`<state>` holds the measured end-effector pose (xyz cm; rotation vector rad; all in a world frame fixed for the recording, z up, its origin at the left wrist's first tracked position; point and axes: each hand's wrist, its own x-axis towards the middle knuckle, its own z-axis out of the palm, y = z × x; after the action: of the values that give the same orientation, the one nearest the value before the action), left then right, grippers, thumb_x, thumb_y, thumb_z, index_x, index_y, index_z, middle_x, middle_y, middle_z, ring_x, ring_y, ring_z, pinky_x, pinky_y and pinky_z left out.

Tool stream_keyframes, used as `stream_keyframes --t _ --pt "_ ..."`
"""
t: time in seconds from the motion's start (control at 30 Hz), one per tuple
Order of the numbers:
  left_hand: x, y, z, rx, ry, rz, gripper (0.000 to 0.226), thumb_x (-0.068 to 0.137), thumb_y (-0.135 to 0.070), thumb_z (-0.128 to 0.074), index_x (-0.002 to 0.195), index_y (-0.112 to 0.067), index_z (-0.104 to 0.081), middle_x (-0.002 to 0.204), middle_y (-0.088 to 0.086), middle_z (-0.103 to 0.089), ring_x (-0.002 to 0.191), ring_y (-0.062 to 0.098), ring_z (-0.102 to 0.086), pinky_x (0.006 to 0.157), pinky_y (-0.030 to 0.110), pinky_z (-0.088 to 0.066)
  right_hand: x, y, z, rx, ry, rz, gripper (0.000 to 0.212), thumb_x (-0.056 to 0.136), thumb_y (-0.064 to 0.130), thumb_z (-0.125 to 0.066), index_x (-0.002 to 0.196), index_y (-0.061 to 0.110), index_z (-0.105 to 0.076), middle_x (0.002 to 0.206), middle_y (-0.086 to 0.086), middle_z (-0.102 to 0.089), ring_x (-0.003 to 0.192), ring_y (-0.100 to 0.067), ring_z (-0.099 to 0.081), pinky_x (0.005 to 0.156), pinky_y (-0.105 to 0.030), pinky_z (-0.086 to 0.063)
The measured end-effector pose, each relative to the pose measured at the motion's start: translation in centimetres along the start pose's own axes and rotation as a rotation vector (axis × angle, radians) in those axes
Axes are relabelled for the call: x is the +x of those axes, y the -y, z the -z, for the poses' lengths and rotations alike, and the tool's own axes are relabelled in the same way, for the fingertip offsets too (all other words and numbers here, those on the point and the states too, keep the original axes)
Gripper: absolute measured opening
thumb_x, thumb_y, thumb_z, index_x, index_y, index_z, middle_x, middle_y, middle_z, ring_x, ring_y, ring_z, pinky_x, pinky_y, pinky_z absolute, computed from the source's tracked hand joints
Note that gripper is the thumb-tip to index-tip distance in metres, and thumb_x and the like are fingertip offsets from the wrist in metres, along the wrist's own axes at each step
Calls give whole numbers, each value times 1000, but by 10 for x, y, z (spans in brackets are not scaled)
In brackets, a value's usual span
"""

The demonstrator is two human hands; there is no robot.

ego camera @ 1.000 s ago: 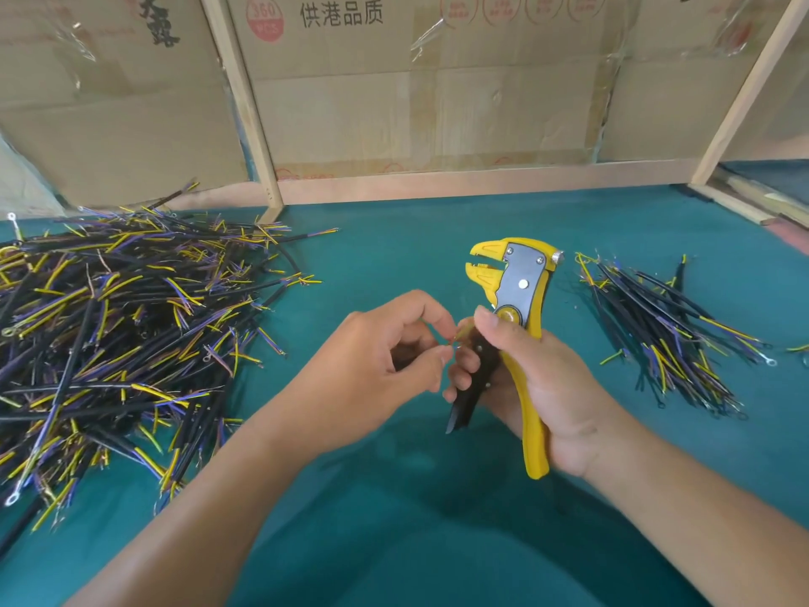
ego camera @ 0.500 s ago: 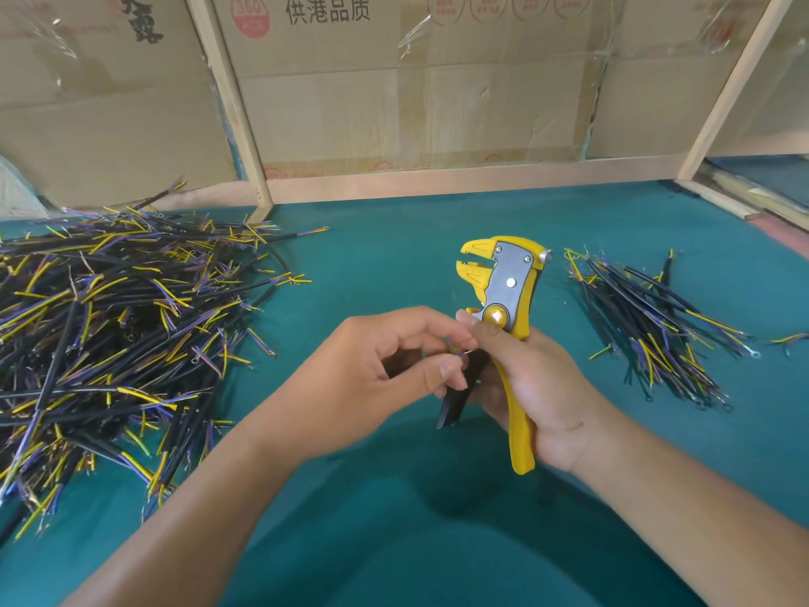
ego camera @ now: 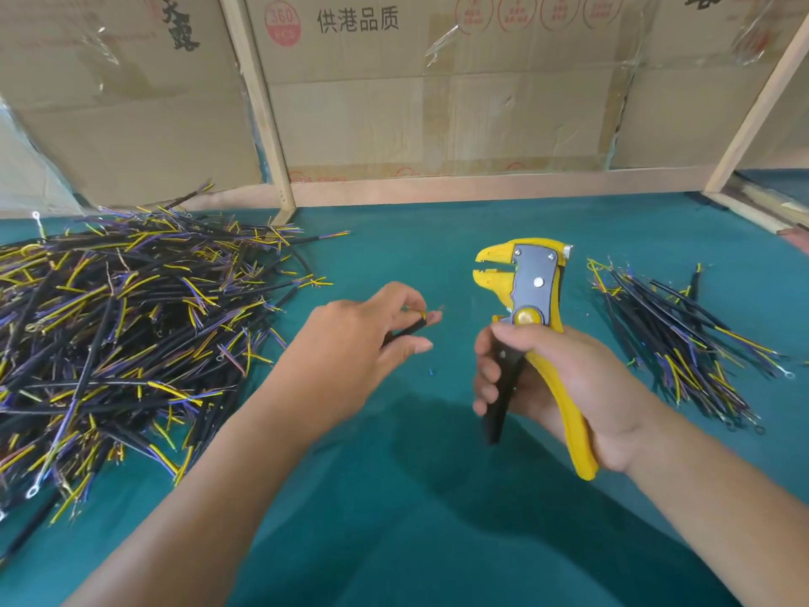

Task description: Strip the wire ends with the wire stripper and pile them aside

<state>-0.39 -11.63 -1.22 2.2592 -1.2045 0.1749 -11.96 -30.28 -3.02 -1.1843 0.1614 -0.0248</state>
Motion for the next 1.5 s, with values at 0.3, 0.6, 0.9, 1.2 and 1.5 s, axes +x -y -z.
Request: stream_keyframes --t 0.3,0.6,0.9,1.2,1.5 --pt "-1 -3 8 155 -195 -137 23 97 -31 -62 107 -11 -59 95 -2 -76 91 30 -70 71 45 -55 -8 -1 -1 -62 234 -175 24 79 24 -72 88 3 -65 73 -15 -50 65 -31 -51 68 -45 -52" --pt "-1 -8 6 124 -247 -170 27 92 -31 -58 104 -7 -62 87 0 -76 80 31 -71 63 44 -56 -11 1 -3 -26 253 -165 22 80 22 -71 89 3 -64 73 -15 -50 64 -31 -51 68 -45 -52" --pt "-2 -13 5 98 -260 -162 28 90 -29 -59 103 -4 -62 91 -2 -77 81 30 -73 64 45 -57 -11 -2 -4 -40 280 -172 22 83 23 -71 88 2 -65 73 -15 -50 65 -31 -52 70 -45 -52" --pt "-2 -12 1 41 -250 -125 22 94 -21 -68 106 -4 -60 99 -6 -77 87 28 -74 69 46 -57 -11 -3 -5 -25 298 -174 26 83 27 -73 89 3 -65 73 -14 -51 65 -31 -52 71 -44 -51" --pt "-2 -7 1 45 -276 -121 19 95 -24 -67 102 -11 -56 96 -15 -76 84 22 -73 65 41 -57 -10 0 -5 52 219 -94 26 81 27 -70 87 3 -64 72 -14 -49 63 -31 -50 67 -44 -52"
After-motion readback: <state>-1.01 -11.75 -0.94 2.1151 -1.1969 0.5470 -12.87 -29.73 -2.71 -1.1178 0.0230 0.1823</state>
